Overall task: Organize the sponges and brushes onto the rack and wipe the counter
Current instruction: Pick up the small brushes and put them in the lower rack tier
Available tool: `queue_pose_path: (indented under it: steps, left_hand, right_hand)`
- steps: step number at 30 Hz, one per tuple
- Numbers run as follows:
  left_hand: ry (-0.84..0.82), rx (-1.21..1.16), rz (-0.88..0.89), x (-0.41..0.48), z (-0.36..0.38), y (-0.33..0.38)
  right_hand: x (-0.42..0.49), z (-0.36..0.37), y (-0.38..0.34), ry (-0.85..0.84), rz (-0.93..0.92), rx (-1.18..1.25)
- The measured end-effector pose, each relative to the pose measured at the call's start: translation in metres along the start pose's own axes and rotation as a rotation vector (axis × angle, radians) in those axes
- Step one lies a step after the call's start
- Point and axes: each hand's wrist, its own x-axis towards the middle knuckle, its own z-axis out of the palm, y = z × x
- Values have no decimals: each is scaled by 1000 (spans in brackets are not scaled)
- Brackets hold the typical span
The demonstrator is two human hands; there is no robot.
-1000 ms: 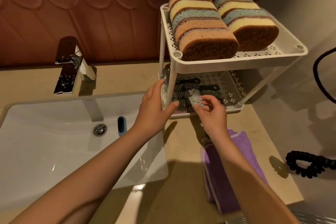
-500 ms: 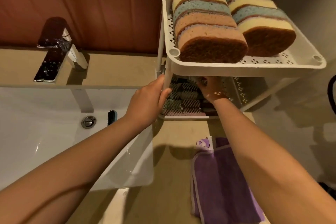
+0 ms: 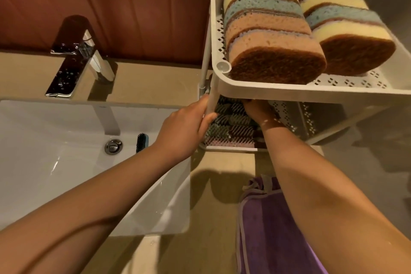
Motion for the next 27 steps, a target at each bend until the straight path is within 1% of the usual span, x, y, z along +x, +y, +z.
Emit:
queue_pose_path:
  steps: [3, 8, 15, 17, 19, 20, 21, 23, 27]
  left_hand:
    - [-10, 4, 9, 0, 0, -1]
    - [-13, -1, 11, 1, -1, -2]
    - [-64, -32, 16, 1, -6, -3]
    - [-121, -129, -50, 2, -8, -1]
    - [-194, -347, -207, 0, -10, -1]
    - [-230, -430, -281, -2, -12, -1]
    - [-266, -462, -329, -6, -13, -3]
    - [-334, -441, -357, -17, -15, -7]
    - [-412, -457, -304, -43, -30, -23]
  right_hand:
    - [-3, 0, 5, 18, -20, -48]
    - [-11, -6, 11, -2, -46, -125]
    - [-41, -5, 8, 52, -122, -64]
    - [-59, -4, 3, 73, -128, -49]
    - [-80, -3, -3, 92, -117, -23]
    - [-91, -3, -6, 94, -101, 10]
    - [-101, -3, -9, 82, -76, 42]
    - [-118, -4, -15, 23, -42, 70]
    - [-153, 2, -33, -88, -74, 111]
